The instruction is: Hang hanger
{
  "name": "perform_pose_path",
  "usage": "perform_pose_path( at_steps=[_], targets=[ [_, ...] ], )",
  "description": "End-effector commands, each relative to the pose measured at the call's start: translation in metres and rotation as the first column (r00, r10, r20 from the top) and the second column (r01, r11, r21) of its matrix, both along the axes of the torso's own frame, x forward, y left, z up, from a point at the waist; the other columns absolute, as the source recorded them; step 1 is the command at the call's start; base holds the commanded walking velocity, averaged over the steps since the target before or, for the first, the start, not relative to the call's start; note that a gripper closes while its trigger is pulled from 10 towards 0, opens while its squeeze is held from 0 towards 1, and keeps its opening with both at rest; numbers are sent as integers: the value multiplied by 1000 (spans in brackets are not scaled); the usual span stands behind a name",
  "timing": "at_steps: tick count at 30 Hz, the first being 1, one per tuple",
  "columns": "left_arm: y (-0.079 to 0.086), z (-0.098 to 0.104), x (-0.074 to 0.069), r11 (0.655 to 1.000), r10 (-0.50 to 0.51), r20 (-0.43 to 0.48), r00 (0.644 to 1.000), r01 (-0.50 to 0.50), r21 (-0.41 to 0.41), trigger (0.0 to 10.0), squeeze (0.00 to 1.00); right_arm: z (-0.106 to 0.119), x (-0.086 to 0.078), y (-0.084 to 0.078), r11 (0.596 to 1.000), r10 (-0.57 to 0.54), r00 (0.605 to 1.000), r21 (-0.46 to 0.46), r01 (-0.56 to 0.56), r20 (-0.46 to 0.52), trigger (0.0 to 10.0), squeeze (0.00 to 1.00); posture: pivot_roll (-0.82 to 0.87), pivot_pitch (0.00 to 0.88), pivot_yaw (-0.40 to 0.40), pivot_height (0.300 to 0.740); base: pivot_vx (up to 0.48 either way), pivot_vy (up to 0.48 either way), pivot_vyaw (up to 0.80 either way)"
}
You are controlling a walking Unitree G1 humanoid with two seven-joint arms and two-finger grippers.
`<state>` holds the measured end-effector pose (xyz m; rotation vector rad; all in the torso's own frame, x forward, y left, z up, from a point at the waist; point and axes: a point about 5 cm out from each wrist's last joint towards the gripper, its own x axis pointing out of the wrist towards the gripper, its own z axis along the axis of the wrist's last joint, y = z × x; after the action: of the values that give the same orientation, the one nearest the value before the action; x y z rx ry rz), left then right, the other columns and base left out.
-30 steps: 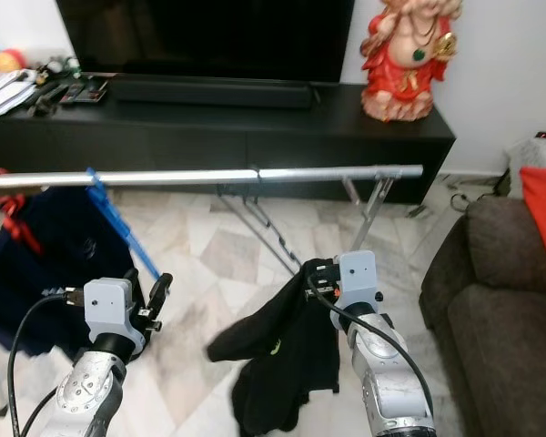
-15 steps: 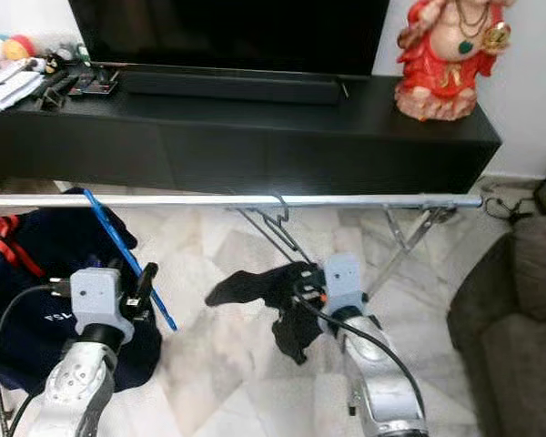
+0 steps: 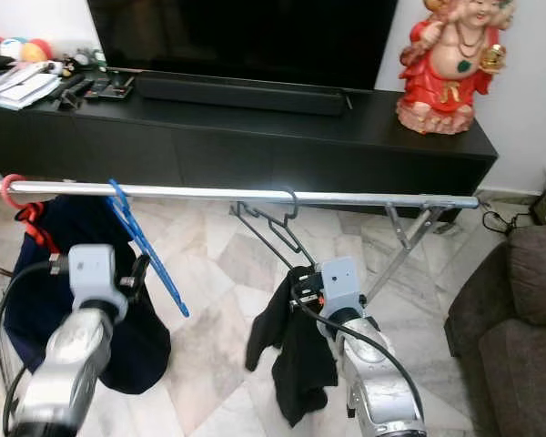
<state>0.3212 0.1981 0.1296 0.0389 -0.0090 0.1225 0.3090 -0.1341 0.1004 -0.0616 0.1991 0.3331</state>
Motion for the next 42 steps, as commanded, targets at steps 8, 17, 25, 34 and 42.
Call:
perform_pose_path(
  at_steps=[8,17,25,34,42],
  targets=[
    [-1,5,44,996,61,-113,992,-69,-64,10000,1000,5,0,1,1000,12,1000,-12,-12,26,10000,0,14,177,-35,740,0,0,0],
    [-12,7,59,991,77,-162,984,-93,-94,10000,0,6,-1,0,1000,12,1000,-21,-12,27,10000,0,0,191,-38,740,0,0,0],
    [-5,-2,60,981,162,-225,961,-182,-72,3373,0,6,-1,1,1000,14,1000,-20,-14,28,10000,0,2,190,-35,740,0,0,0],
    [3,2,61,964,216,-187,958,-240,-114,0,0,4,-2,1,1000,11,1000,-19,-10,28,10000,0,-3,184,-33,740,0,0,0],
    [-1,-2,62,950,171,-198,965,-215,-225,0,0,5,-1,0,1000,11,999,-21,-10,35,10000,0,-8,168,-33,740,0,0,0]
  ],
)
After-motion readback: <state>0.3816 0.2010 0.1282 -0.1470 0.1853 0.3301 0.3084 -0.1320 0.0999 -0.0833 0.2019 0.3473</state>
